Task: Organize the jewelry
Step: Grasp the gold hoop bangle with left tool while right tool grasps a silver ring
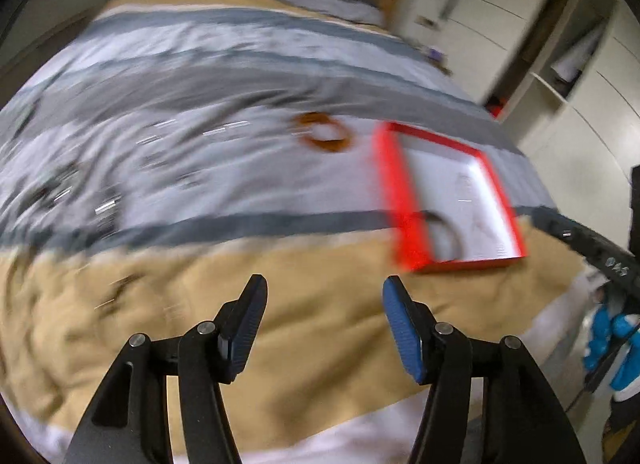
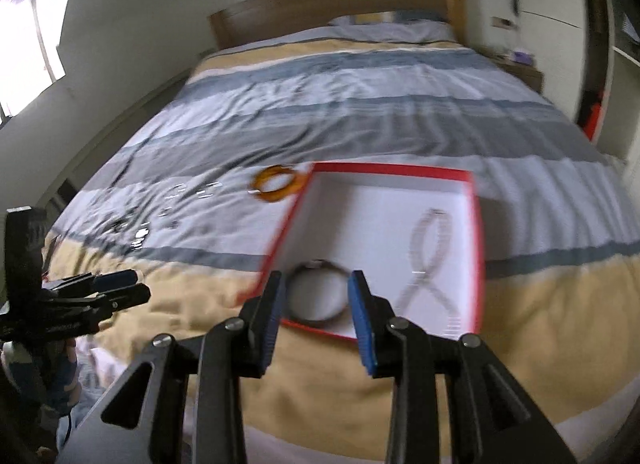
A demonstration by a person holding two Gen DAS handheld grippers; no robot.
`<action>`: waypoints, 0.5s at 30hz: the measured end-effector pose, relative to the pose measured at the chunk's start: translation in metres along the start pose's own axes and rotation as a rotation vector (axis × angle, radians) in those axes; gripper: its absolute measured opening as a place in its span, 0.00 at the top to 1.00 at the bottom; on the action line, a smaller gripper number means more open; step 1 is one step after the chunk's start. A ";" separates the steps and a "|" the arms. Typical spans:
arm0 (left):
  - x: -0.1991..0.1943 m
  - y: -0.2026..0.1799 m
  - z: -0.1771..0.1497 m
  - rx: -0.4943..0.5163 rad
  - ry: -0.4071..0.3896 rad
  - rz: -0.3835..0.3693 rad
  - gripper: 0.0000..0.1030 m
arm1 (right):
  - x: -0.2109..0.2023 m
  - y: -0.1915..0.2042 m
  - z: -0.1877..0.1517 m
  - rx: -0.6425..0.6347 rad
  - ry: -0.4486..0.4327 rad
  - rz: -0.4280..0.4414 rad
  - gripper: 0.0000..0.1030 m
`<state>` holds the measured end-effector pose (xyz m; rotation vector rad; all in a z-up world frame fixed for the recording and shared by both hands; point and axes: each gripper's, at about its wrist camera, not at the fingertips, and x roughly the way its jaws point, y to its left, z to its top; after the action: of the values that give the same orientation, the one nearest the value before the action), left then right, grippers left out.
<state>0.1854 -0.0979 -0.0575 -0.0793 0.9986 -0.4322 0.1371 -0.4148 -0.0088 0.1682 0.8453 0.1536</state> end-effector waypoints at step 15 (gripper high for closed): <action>0.010 0.136 -0.030 -0.228 0.041 0.110 0.46 | 0.102 0.125 0.006 -0.152 0.125 0.163 0.69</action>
<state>0.2075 0.0262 -0.1170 -0.2196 1.0847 -0.2190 0.1994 -0.2725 -0.0532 0.0850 0.9403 0.3833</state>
